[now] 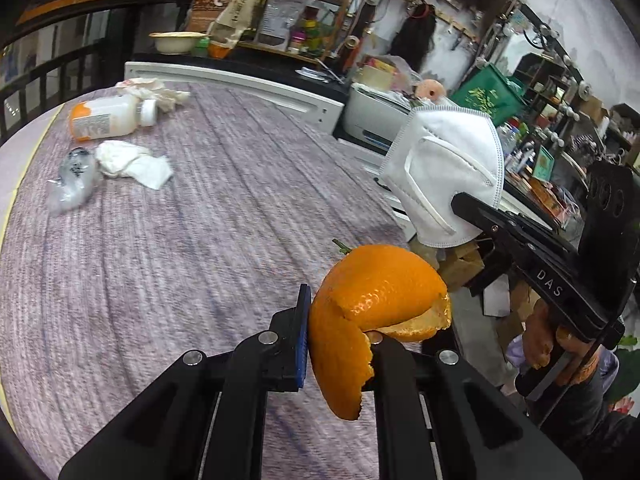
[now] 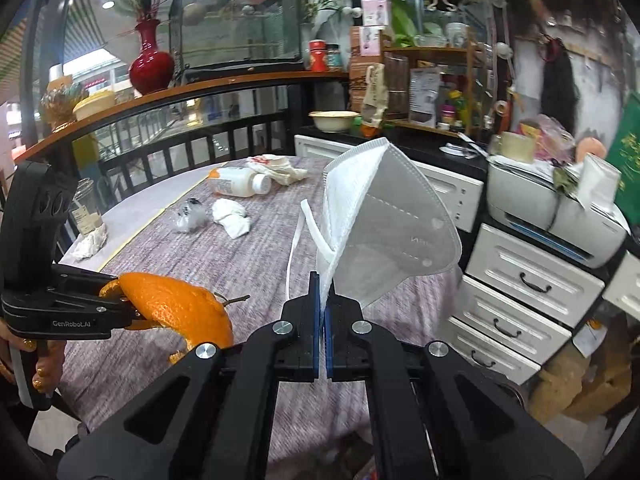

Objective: Collect trash
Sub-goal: 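Carry the peel and mask over the bin and open both grippers to drop them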

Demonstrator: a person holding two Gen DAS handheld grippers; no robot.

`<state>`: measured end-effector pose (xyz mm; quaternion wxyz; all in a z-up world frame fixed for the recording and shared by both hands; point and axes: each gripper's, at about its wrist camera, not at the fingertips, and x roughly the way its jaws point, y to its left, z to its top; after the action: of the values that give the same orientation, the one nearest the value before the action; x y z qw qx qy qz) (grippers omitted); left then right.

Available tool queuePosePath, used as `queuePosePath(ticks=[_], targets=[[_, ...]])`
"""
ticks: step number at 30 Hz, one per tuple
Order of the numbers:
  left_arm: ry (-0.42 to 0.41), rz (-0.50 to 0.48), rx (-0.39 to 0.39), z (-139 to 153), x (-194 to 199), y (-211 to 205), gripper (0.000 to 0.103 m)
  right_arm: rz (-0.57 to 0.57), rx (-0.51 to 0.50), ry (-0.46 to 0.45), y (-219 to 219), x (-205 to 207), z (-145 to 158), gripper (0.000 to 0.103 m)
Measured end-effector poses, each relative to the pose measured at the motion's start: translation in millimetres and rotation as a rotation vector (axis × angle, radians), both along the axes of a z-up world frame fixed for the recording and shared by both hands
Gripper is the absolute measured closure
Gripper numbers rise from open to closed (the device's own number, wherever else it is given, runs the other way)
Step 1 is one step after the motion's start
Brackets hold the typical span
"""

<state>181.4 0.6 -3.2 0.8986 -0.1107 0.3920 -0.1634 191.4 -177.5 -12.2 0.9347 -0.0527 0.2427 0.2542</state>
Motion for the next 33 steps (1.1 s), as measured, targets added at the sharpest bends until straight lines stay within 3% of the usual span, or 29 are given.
queuePosePath(ticks=[9,17,33], targets=[[0.016,-0.103,0.013,-7,0,-62,0.092,-0.138,0.029,0.057,-73,-20,-28,0.101],[0.025,-0.183,0.032,-14,4,-115,0.092,-0.232,0.016,0.096,-112,-33,-64,0.101],[0.069,-0.255,0.097,-44,26,-175,0.092,-0.374,0.012,0.361,-150,4,-180,0.101]])
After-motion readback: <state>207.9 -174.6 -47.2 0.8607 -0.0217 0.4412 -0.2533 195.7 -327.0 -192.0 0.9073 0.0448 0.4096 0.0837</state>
